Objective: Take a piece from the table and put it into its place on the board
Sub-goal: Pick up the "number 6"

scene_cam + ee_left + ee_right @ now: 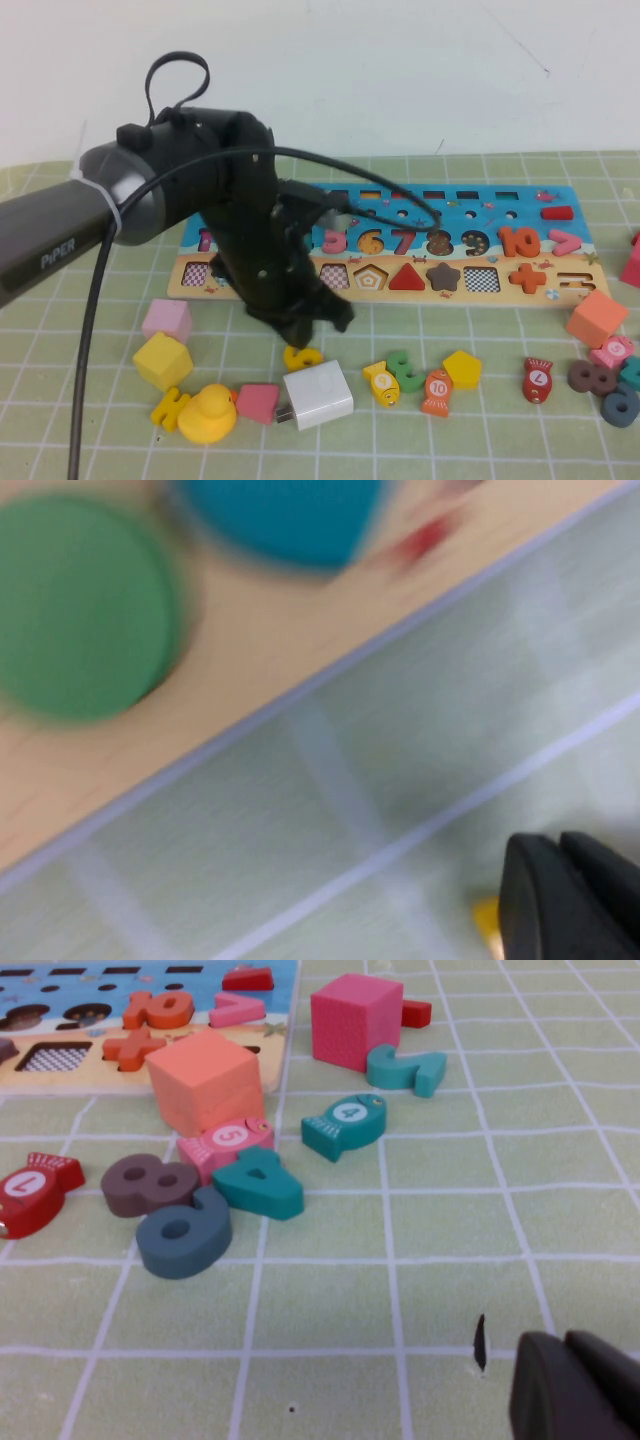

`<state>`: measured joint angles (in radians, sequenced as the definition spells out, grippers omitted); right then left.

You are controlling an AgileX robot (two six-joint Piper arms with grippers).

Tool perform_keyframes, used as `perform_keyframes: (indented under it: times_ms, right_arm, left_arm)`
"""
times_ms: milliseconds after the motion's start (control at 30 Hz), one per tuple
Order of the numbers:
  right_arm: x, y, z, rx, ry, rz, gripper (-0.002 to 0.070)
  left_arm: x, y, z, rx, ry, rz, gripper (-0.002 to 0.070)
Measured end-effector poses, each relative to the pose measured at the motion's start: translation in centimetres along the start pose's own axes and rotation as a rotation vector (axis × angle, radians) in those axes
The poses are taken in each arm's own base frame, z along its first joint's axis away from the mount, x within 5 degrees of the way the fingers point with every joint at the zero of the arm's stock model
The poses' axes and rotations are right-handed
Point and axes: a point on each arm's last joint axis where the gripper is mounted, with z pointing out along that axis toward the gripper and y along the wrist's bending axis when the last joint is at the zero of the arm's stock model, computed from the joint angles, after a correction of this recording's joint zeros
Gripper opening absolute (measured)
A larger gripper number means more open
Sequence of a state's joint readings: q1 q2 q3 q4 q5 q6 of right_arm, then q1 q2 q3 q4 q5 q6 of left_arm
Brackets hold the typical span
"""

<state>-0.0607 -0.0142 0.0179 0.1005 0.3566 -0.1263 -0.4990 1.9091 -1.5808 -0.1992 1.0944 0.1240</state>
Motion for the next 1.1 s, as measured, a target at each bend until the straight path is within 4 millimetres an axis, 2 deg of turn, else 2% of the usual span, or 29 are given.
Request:
perform_keyframes:
  times_ms: [267,400,567,733,867,1100]
  right_arm:
    - [0.0,0.0,0.0,0.000,0.000,0.000,-0.0003]
    - [0.0,0.0,0.0,0.000,0.000,0.000,-0.0003]
    - [0.0,0.0,0.0,0.000,0.000,0.000,-0.0003]
    - [0.0,0.0,0.0,0.000,0.000,0.000,-0.0003]
    - [0.0,0.0,0.0,0.000,0.000,0.000,-0.0003]
    - [0.0,0.0,0.0,0.000,0.000,0.000,-0.0003]
  left_arm:
    - [-0.6,-0.4,-2.2,0.001,0.010,0.052,-0.0002]
    - [-0.8,-0.3,-2.9,-0.017,0.005,0.016,-0.0002]
    - [-0.7,0.1,-2.8,-0.062,0.013,-0.085,-0.0002]
    - [-0.3,-0.2,-2.1,-0.025,0.041,-0.128,-0.0002]
    - [0.0,-0.2,-1.8,-0.009,0.059,-0.138,-0.0002]
    - [0.2,0.5,-1.6,-0.087,0.071,-0.102,-0.0002]
